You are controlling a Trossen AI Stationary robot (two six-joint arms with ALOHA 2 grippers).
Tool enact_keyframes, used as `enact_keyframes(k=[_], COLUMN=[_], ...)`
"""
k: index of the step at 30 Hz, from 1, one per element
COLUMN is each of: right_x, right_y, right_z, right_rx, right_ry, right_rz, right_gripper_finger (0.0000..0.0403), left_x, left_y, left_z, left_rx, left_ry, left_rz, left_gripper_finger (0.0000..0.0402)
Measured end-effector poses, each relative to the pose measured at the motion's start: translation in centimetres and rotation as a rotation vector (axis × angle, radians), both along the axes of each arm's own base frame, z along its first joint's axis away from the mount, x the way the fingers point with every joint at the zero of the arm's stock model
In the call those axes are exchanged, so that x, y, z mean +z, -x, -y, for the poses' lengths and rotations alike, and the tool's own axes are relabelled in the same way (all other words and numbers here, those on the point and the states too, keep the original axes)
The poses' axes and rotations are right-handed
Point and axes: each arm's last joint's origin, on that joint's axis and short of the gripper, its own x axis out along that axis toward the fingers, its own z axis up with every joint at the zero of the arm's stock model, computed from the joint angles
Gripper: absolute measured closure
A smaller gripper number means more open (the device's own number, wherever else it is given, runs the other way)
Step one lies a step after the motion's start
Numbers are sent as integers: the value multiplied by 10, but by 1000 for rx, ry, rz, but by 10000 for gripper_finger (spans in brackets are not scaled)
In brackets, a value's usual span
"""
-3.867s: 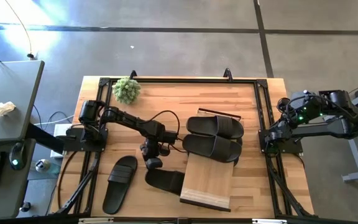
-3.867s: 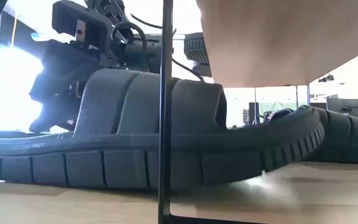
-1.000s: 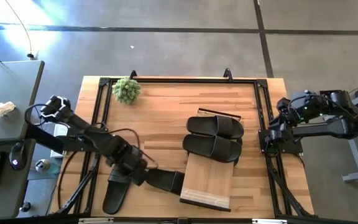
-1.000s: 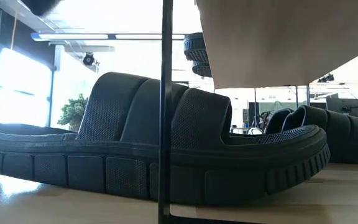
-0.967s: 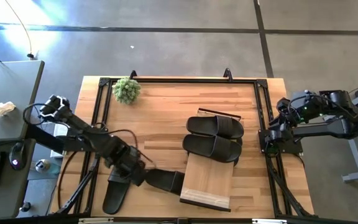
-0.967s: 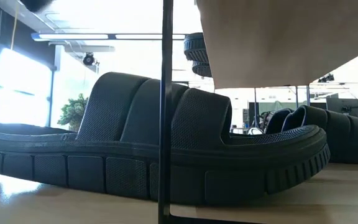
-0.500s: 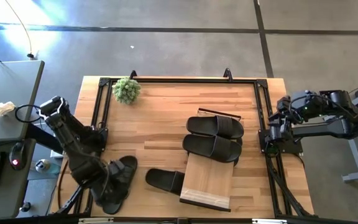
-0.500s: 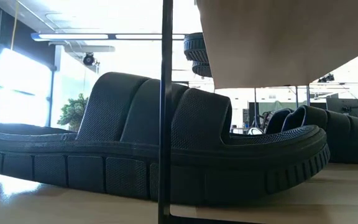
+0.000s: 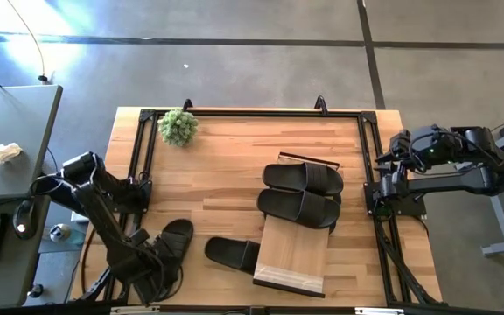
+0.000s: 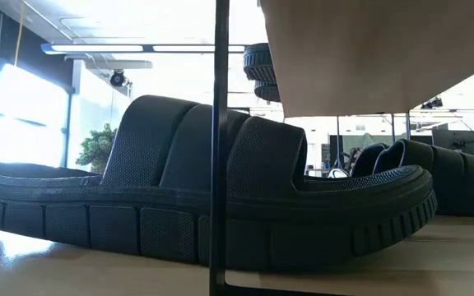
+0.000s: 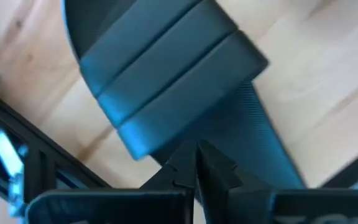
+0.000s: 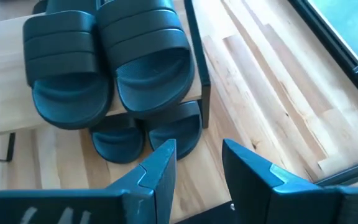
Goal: Pick and place slides into the shelf
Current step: Put the black slide under the shelf
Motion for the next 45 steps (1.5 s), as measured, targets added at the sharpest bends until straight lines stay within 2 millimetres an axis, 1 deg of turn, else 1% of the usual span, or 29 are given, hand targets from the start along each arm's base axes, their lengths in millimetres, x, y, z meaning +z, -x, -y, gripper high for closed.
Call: enact_keyframes(k=[3,6,10,18,21,24,28,33,35,39,45], right_x=[0,0,0,0,0,0,0,0,0,0,0], right_y=[0,0,0,0,0,0,0,0,0,0,0], right_z=[0,1,1,2,2,2,2,2,2,2,2], right_rx=[-5,-17,-33,-41,-36,-31,-24,-23,-26,-37,-47], right_ry=[6,15,22,36,42,48,54,55,57,70,63], right_rz=[-1,-1,-1,-3,-4,-5,-7,-7,-8,-9,-7], right_gripper_finger=[284,284,284,284,284,284,284,284,284,284,284], left_x=[-3,-3,-3,-3,-3,-2,-5,-14,-15,-20,-35], left_y=[1,4,4,4,3,3,4,3,4,9,14], left_z=[-1,-2,-2,-3,-4,-6,-8,-4,-5,-12,-18], left_rx=[-38,-65,-130,-277,-308,-314,-347,-394,-406,-382,-348], left_ry=[-14,-1,7,-37,-63,-110,-122,-49,-56,-106,-113], left_rz=[-55,-114,-135,-122,-111,-90,-95,-96,-108,-148,-166], left_gripper_finger=[388,367,320,207,179,163,156,163,166,178,204])
